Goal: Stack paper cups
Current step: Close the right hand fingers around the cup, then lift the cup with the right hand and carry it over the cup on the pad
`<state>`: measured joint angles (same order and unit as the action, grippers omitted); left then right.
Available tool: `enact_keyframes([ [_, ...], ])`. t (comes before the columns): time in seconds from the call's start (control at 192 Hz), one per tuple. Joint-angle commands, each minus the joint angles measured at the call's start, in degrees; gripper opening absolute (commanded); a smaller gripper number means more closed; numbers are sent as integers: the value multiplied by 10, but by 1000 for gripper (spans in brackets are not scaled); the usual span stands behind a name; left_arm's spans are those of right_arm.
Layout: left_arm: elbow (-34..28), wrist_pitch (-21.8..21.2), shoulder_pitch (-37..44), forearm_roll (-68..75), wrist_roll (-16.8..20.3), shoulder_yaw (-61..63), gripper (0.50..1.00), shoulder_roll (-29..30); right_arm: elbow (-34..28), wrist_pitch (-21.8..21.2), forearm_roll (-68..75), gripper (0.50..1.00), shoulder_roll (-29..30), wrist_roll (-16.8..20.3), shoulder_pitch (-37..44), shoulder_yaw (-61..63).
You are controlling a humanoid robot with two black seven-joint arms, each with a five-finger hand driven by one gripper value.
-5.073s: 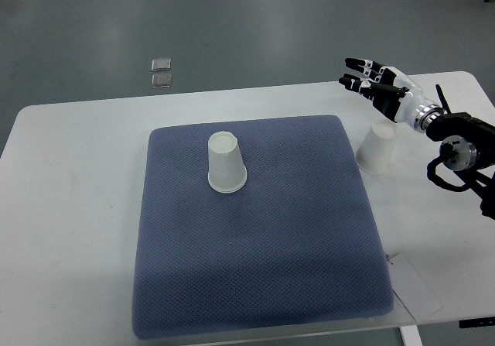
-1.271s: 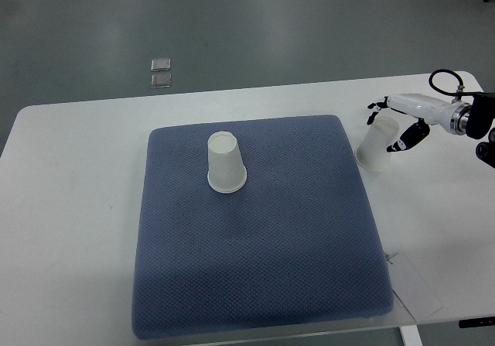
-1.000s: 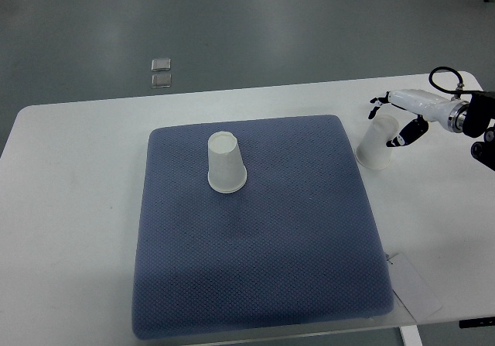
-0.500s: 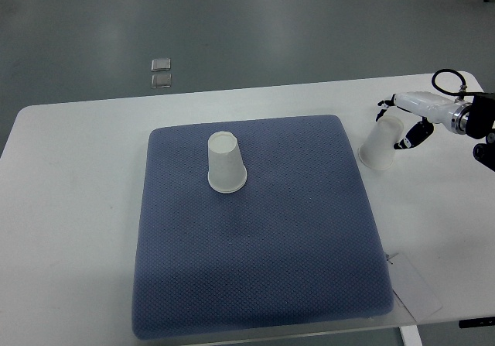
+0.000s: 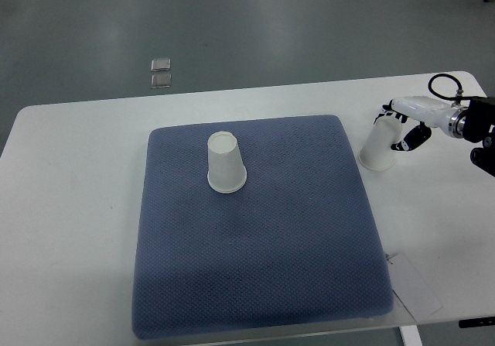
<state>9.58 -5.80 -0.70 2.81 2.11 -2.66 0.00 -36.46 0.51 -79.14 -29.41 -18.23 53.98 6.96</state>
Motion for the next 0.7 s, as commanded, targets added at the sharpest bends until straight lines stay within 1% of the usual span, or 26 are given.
enact_keyframes([
  [0.0, 0, 0, 0, 0, 0, 0, 1000, 0, 0, 0, 1, 500, 1, -1, 0, 0],
  [0.135, 0, 0, 0, 0, 0, -1, 1000, 0, -2, 0, 6, 500, -5, -3, 1, 2],
  [0.281, 0, 0, 0, 0, 0, -1, 1000, 0, -23, 1, 6, 500, -20, -6, 21, 9],
  [0.458, 0, 0, 0, 0, 0, 0, 1000, 0, -84, -2, 7, 500, -51, -3, 82, 9],
  [0.693, 0, 0, 0, 0, 0, -1, 1000, 0, -164, -7, 7, 500, -55, 0, 161, 9],
])
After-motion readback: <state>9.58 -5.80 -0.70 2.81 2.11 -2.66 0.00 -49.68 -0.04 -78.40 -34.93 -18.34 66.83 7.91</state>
